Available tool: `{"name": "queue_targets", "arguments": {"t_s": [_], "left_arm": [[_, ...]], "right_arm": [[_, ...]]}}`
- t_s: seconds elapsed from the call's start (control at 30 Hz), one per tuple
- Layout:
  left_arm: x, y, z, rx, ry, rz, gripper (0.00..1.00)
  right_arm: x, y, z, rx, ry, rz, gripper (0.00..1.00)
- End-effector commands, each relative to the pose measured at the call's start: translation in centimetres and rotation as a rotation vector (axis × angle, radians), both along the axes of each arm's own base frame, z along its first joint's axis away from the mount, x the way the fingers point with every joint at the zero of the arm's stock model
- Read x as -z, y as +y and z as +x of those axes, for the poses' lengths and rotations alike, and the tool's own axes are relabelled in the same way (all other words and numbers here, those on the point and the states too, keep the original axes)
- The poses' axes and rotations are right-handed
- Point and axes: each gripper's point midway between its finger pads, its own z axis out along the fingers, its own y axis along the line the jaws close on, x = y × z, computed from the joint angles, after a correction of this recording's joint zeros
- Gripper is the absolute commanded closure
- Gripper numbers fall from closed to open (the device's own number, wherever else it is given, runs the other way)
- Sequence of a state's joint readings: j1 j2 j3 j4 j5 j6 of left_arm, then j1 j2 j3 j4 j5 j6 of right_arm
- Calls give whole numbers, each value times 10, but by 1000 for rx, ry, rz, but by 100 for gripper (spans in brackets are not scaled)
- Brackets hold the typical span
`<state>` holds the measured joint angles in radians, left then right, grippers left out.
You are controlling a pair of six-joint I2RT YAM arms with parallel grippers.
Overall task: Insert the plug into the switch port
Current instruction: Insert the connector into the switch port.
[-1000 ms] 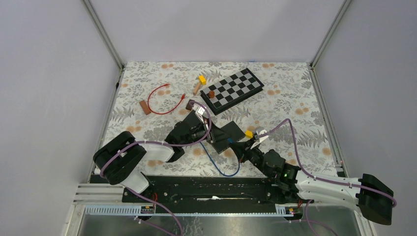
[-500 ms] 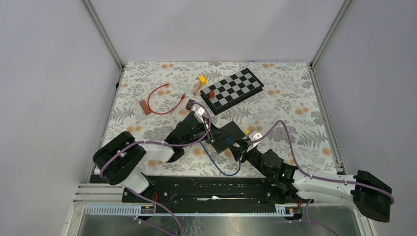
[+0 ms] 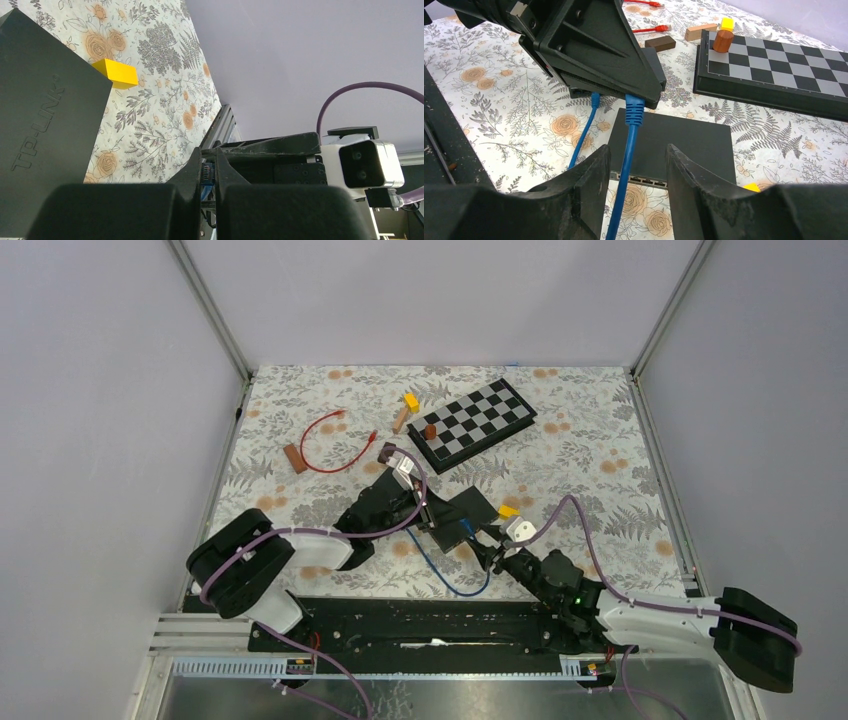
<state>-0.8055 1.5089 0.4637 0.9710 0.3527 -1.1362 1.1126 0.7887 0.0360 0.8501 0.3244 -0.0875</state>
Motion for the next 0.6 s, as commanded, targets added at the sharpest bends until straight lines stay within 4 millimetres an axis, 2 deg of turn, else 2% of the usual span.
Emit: {"name": "queue_targets", "arguments": {"t_s": [0.0,0.1,0.4,0.57], "left_arm": [[-15,-4,-3,22,-31,-63,100],[-13,-4,-3,23,-31,-59,100],[-8,-4,-4,30,-22,-50,100],[-6,-3,-3,24,-16,-44,100]], "right_arm": [[-16,5,1,-9,-57,49,51],[-19,8,4,-4,-66,58,56],[-25,22,9,-15,-88,56,62],[-26,22,10,-13,-95,56,64]]}}
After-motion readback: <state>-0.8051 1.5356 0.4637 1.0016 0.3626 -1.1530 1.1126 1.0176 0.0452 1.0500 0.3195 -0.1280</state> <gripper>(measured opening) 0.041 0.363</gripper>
